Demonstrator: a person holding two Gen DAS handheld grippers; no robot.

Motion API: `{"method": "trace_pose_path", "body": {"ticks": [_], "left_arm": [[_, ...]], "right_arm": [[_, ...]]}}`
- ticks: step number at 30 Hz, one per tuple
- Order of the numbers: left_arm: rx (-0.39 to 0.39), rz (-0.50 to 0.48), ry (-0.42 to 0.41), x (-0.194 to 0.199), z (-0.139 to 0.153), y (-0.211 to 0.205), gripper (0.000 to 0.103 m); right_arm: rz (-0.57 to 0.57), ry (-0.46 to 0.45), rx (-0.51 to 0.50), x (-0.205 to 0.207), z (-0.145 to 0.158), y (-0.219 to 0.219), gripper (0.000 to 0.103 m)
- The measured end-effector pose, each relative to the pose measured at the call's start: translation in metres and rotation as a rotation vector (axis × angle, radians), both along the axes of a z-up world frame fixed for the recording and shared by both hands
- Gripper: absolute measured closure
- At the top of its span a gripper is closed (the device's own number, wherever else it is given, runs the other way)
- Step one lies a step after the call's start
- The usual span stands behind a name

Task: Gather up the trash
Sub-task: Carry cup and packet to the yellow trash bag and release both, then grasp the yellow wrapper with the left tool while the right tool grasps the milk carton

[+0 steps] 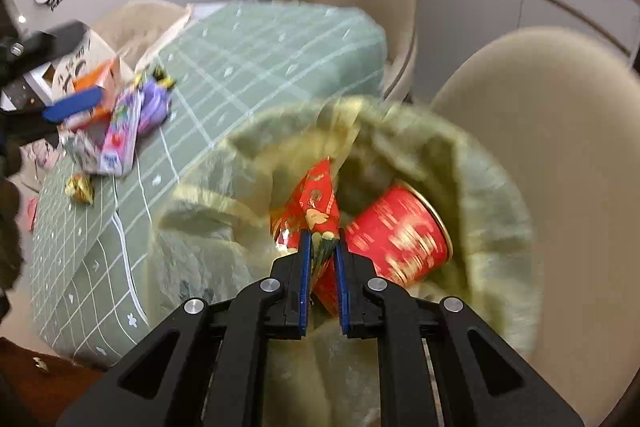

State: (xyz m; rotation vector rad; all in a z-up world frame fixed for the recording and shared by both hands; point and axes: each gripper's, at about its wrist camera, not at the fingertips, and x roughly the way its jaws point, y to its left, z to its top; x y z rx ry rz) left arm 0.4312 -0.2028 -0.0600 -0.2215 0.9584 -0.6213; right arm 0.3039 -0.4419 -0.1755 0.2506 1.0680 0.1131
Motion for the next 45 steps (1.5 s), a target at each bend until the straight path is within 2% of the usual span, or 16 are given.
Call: {"method": "trace_pose_path", "body": {"ticks": [3, 8, 10, 13, 16, 19, 22, 27, 30, 33, 35, 38, 41, 45], "left_arm": [[0.005, 0.06, 0.007, 0.0, -0.002, 0.039, 0.012], [0.016, 0.111, -0.001, -0.006, -0.006, 0.102, 0.009], [0.026, 0.146, 0.0, -0.006, -0.011, 0.13, 0.009], [0.031, 0.18, -0.002, -0.009, -0.015, 0.168, 0.009], [0.073, 0.203, -0.021, -0.009, -0.018, 0.21, 0.009], [0.079, 0.244, 0.014, -0.006, -0.029, 0.249, 0.009], [0.065, 0.288, 0.066, -0.003, -0.044, 0.289, 0.009], [0.015, 0.31, 0.185, 0.003, -0.074, 0.32, 0.011], [-0.04, 0.295, 0.255, 0.002, -0.088, 0.315, 0.016], [-0.088, 0.267, 0.302, 0.006, -0.098, 0.304, 0.02], [-0.101, 0.275, 0.315, 0.011, -0.101, 0.298, 0.024], [-0.104, 0.35, 0.337, 0.022, -0.106, 0.297, 0.031], [-0.074, 0.422, 0.342, 0.03, -0.107, 0.297, 0.042], [-0.047, 0.44, 0.311, 0.027, -0.098, 0.302, 0.059]], "right_arm": [[-0.023, 0.049, 0.008, 0.001, -0.012, 0.01, 0.091], [-0.126, 0.031, -0.011, -0.015, -0.005, 0.013, 0.088], [-0.189, 0.002, -0.037, -0.023, 0.003, 0.014, 0.07], [-0.276, -0.027, -0.104, -0.038, 0.019, 0.012, 0.068], [-0.364, -0.077, -0.182, -0.052, 0.04, 0.021, 0.068], [-0.432, -0.142, -0.181, -0.063, 0.062, 0.036, 0.068], [-0.453, -0.205, -0.155, -0.067, 0.08, 0.061, 0.068], [-0.401, -0.243, -0.135, -0.059, 0.096, 0.117, 0.068], [-0.336, -0.221, -0.12, -0.047, 0.095, 0.145, 0.068], [-0.238, -0.22, -0.149, -0.033, 0.093, 0.168, 0.068], [-0.188, -0.218, -0.157, -0.023, 0.091, 0.177, 0.068], [-0.129, -0.221, -0.141, -0.011, 0.088, 0.182, 0.068], [-0.057, -0.225, -0.132, 0.004, 0.082, 0.19, 0.068], [0.018, -0.217, -0.06, 0.032, 0.07, 0.198, 0.068]]}}
